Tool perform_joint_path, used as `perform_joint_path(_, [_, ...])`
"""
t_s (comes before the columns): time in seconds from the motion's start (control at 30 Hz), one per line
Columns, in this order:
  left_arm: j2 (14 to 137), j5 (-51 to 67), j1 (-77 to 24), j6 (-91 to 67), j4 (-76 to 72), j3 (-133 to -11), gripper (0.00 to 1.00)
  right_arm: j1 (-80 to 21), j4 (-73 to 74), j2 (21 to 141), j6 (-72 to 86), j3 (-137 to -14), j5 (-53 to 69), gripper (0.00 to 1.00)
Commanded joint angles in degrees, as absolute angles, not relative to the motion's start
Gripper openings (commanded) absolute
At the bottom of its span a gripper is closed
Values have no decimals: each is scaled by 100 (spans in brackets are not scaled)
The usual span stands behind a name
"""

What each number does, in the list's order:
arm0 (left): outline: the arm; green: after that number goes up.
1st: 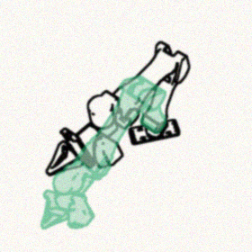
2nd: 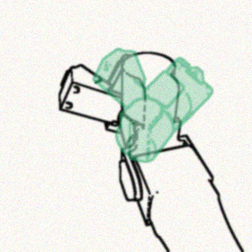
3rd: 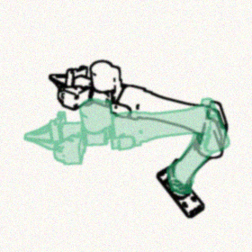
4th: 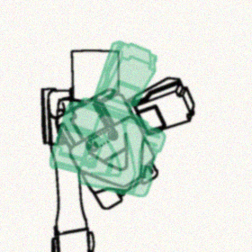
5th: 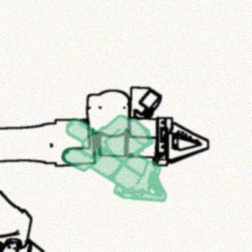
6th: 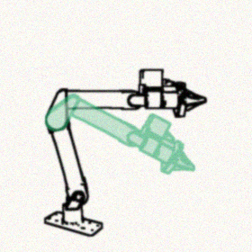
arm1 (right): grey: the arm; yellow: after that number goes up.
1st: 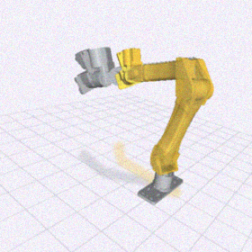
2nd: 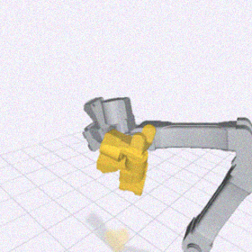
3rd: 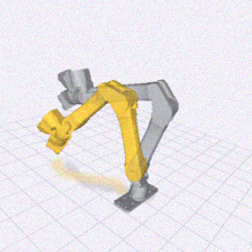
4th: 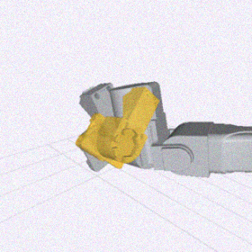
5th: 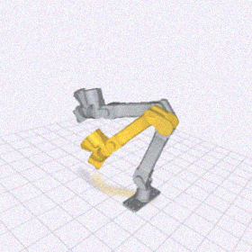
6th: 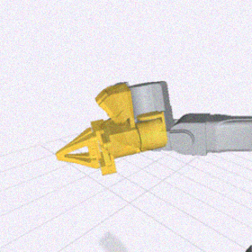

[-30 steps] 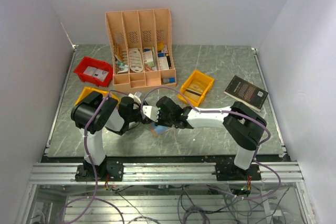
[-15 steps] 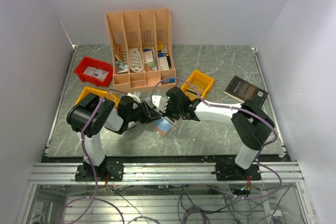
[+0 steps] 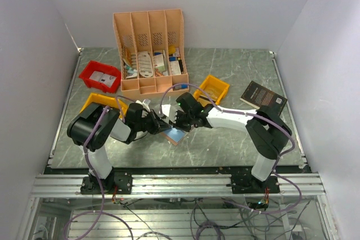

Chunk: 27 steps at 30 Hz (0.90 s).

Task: Put the credit cards into the card holder
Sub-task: Adjust the card holder at the center of the board.

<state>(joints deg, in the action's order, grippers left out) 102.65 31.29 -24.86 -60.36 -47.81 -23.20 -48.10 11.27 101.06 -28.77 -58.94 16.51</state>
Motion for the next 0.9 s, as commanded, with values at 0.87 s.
perform_joint_path(0.87, [10388, 2808, -2470, -5376, -3849, -2353, 9, -4895, 962, 10190, -2481, -6063, 713, 0])
